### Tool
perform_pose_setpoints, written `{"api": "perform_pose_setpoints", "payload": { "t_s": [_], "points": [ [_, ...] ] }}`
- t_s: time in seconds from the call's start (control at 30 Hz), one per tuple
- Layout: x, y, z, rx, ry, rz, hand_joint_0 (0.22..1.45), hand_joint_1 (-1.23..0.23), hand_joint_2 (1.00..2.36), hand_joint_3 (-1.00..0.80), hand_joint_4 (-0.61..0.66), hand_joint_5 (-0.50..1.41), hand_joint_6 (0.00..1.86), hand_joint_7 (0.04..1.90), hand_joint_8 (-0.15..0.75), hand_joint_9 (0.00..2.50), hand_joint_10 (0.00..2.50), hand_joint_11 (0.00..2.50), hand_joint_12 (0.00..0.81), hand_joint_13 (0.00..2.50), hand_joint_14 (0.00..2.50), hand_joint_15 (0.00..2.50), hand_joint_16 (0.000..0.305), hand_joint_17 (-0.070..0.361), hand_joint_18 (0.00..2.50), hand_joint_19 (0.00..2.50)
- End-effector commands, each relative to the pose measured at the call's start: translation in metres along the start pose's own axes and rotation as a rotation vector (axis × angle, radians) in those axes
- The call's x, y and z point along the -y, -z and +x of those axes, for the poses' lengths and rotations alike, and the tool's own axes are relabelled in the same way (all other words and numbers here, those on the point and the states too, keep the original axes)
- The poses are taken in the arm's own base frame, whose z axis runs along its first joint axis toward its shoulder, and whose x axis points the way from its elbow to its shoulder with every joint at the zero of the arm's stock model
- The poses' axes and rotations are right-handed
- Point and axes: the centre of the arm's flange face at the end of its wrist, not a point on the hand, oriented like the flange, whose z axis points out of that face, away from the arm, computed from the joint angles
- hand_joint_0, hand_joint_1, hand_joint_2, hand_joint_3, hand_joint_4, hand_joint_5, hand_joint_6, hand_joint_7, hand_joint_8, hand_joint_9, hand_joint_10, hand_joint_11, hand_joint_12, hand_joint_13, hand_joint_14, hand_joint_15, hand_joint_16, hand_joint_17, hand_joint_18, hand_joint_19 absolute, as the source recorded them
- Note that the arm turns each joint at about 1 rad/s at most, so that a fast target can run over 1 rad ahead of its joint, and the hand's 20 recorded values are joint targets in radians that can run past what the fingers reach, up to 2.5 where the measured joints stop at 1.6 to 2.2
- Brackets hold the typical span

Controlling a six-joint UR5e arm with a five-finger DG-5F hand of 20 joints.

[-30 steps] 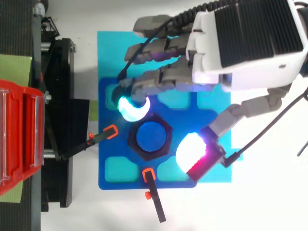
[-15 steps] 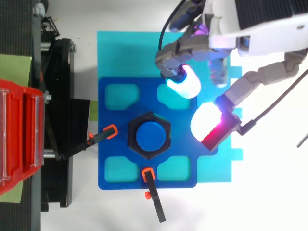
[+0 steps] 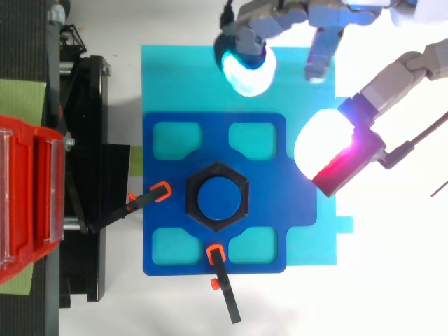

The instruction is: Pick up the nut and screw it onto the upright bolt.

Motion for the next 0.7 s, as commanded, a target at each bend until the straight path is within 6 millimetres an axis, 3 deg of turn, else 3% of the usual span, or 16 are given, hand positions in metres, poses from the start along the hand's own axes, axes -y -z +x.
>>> {"api": "perform_pose_setpoints", "payload": {
  "t_s": [0.0, 0.13, 0.27, 0.33, 0.67],
  "points": [
    [-0.002, -0.01, 0.007, 0.032, 0.007, -0.013, 0.47, -0.33, 1.0, -0.5, 0.18, -0.13, 0.5, 0.73, 0.274, 1.02, 0.0, 0.02, 0.372, 0.63, 0.0, 0.04, 0.052, 0.117, 0.46, 0.23],
    [-0.007, -0.021, 0.012, 0.084, 0.0, -0.042, 0.45, -0.36, 1.0, -0.5, 0.14, -0.17, 0.5, 0.63, 0.266, 0.77, 0.0, 0.0, 0.386, 0.45, 0.0, 0.0, 0.055, 0.124, 0.24, 0.15],
    [-0.013, -0.031, 0.03, 0.08, -0.047, -0.06, 0.43, -0.27, 1.0, -0.5, 0.12, -0.18, 0.5, 0.6, 0.257, 0.62, 0.0, 0.0, 0.399, 0.3, 0.0, 0.0, 0.057, 0.128, 0.06, 0.06],
    [-0.019, -0.035, 0.041, 0.065, -0.071, -0.07, 0.43, -0.25, 1.0, -0.5, 0.12, -0.19, 0.5, 0.59, 0.26, 0.58, 0.0, 0.0, 0.401, 0.27, 0.0, 0.0, 0.058, 0.131, 0.02, 0.06],
    [-0.035, -0.041, 0.048, 0.053, -0.071, -0.078, 0.42, -0.23, 1.0, -0.5, 0.11, -0.21, 0.5, 0.57, 0.252, 0.4, 0.0, 0.0, 0.403, 0.11, 0.0, 0.0, 0.06, 0.136, 0.0, 0.0]
  ]
}}
